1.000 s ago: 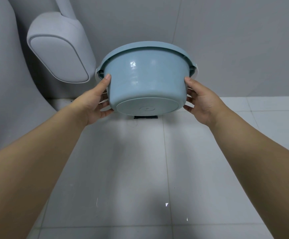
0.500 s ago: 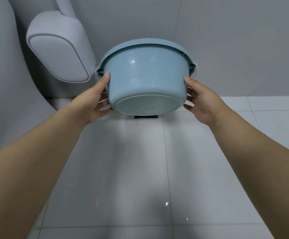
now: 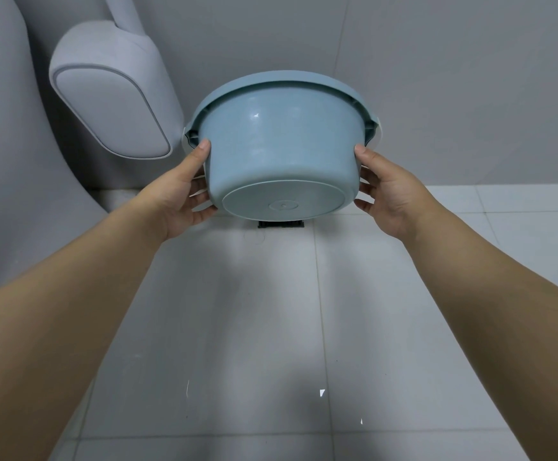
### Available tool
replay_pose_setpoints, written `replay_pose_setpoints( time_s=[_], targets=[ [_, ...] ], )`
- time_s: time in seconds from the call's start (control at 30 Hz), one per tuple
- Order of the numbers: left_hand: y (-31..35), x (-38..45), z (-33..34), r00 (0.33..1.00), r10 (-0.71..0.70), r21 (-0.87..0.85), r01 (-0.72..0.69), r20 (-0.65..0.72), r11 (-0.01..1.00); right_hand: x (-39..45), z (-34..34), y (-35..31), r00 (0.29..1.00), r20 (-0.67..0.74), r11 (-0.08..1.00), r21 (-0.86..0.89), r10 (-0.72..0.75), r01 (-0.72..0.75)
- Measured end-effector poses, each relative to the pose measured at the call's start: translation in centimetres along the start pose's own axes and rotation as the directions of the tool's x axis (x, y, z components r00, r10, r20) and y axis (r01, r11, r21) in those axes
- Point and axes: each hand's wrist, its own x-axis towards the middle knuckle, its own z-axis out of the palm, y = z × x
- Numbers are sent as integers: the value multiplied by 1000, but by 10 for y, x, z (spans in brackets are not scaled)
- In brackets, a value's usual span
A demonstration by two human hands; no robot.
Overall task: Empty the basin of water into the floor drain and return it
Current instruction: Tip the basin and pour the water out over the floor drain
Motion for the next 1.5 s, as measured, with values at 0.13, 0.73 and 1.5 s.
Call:
replay_pose_setpoints(
  time_s=[0.13, 0.73, 1.5],
  targets=[
    [1, -1, 0, 1000, 4, 1, -4, 2, 1000, -1, 1, -1, 1000, -1, 1000, -13, -2, 2],
    [0, 1, 0, 1000, 21, -23, -21, 13, 1000, -1, 2, -4, 1000, -20, 1000, -27, -15, 14],
    [4, -1, 3, 999, 34, -65, -35, -17, 997, -5, 4, -10, 999, -46, 999, -34, -25, 24]
  ],
)
